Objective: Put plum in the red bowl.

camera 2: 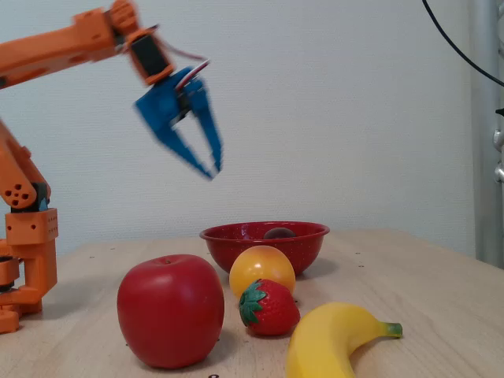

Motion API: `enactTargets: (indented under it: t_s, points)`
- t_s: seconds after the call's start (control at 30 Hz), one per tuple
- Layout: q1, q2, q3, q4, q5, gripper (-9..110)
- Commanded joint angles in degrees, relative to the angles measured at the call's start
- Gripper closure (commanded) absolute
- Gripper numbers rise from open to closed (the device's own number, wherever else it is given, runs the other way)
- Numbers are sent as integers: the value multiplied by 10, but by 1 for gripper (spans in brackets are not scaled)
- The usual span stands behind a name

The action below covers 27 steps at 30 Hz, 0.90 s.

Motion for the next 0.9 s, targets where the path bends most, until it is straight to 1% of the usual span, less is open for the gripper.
enactTargets:
  t_s: [0.0,0.17,0.47,0.73,0.87]
  points:
    - [-22,119,89,-43,30,101]
    - [-49,278,273,-87,33,101]
    - [-48,533,555,-178,19,101]
    - [-54,621,730,-327,18,101]
    - [-49,634,744,-300,4,101]
